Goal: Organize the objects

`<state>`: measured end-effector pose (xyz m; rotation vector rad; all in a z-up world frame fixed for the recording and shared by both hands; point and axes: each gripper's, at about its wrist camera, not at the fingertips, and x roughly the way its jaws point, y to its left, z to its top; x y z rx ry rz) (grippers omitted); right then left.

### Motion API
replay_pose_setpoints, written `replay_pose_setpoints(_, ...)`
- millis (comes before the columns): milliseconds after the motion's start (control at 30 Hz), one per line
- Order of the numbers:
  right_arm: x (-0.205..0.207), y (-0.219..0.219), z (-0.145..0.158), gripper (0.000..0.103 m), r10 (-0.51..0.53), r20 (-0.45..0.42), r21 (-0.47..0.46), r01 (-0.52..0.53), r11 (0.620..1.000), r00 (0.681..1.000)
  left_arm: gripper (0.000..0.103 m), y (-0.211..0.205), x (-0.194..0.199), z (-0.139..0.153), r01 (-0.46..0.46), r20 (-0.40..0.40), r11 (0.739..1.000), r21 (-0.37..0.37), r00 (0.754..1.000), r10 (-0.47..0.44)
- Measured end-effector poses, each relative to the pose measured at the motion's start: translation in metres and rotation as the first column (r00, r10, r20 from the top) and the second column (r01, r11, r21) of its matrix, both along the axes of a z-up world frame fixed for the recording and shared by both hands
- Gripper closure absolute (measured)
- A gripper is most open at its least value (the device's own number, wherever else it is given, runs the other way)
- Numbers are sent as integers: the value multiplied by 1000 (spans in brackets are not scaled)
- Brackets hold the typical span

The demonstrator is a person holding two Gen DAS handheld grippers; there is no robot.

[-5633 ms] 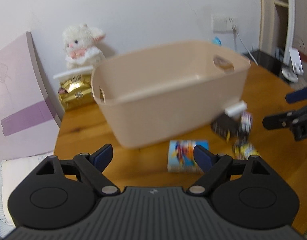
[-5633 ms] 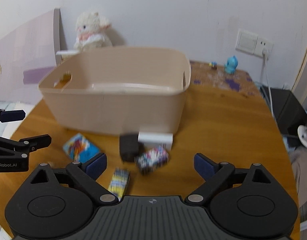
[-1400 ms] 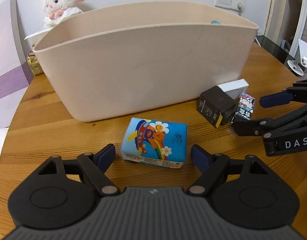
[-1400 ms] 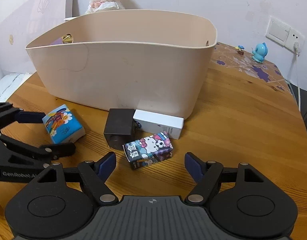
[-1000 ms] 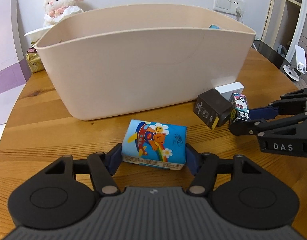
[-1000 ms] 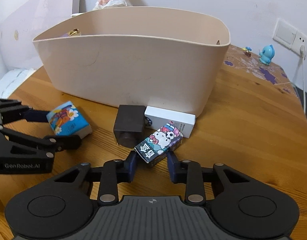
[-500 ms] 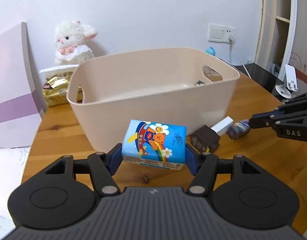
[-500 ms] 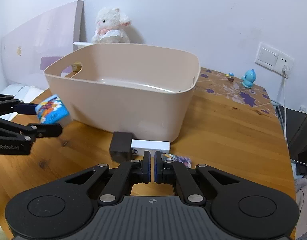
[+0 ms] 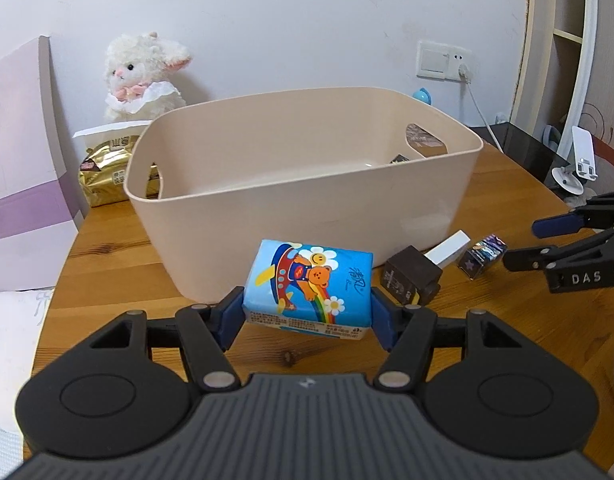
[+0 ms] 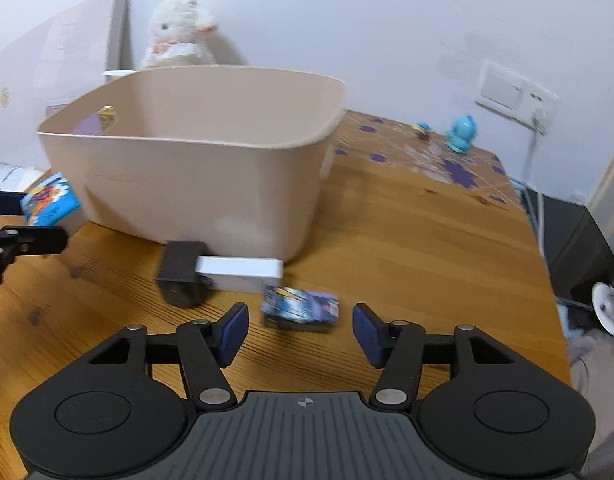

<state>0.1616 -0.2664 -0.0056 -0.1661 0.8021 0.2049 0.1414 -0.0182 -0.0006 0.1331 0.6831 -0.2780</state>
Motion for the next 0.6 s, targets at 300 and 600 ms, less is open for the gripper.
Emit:
replay_pose_setpoints(300,16,-14,-17,28,5,-41,21,-4,1000,999,37,-9,3,-6,6,-7,1000,-7,1000,-6)
replay_pose_setpoints(600,34,9,-37,36,17,-86,45,-13,999,996,37,-7,5,-8,-18,-17,1000,-7,1000,18)
